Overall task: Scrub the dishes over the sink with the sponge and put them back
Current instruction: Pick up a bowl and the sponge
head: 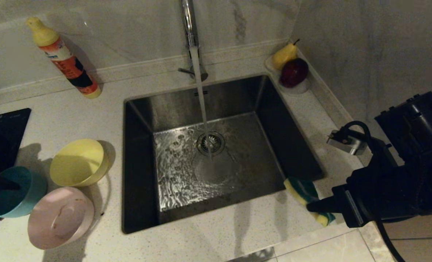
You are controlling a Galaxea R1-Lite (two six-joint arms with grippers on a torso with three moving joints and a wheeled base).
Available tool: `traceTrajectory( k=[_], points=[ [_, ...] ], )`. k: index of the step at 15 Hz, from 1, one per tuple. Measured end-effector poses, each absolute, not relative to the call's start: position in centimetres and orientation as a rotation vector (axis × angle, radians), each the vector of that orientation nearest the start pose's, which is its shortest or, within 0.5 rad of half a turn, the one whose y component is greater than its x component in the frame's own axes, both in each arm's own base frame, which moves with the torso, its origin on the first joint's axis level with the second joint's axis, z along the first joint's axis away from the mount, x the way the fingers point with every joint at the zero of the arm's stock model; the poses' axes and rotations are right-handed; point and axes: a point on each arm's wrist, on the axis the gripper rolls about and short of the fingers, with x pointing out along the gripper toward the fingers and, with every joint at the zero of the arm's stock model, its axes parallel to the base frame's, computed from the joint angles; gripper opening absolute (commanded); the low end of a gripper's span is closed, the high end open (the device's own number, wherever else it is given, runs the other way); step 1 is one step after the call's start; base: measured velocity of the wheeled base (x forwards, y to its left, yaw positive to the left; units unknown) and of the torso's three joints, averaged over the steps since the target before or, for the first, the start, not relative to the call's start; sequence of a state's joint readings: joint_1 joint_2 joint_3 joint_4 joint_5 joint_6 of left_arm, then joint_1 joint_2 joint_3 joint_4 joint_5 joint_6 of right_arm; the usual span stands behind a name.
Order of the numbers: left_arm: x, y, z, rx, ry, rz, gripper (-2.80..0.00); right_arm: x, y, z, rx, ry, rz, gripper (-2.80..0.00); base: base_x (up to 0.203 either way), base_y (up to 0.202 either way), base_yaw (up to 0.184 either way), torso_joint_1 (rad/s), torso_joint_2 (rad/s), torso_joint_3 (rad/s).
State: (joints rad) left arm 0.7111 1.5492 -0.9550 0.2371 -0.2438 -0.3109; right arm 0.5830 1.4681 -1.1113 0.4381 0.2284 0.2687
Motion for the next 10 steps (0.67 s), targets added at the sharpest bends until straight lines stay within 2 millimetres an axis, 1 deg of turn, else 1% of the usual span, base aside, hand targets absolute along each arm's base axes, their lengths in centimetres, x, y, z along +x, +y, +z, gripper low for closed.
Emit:
traceTrajectory(
  k=[3, 7, 8, 10],
  points=[
    [19.7, 16.3, 18.1, -0.668, 0.644, 0.554, 0.0, 19.1, 13.2, 23.5, 0.096, 0.901, 0.652, -2.8, 0.0, 0.0, 0.0, 0.0, 0.0, 0.0],
    [20.0, 16.6, 17.2, -0.678, 0.659, 0.556, 0.0, 19.2, 13.2, 23.5, 0.096, 0.902, 0.651, -2.8, 0.0, 0.0, 0.0, 0.0, 0.0, 0.0],
    [20.1, 16.7, 17.1, -0.682, 0.664, 0.558, -2.8, 19.2, 13.3, 23.4, 0.095, 0.904, 0.651, -2.8, 0.0, 0.0, 0.0, 0.0, 0.0, 0.0],
    [20.2, 16.8, 16.9, -0.685, 0.669, 0.561, -2.8, 19.3, 13.3, 23.4, 0.094, 0.903, 0.652, -2.8, 0.0, 0.0, 0.0, 0.0, 0.0, 0.0]
  ],
)
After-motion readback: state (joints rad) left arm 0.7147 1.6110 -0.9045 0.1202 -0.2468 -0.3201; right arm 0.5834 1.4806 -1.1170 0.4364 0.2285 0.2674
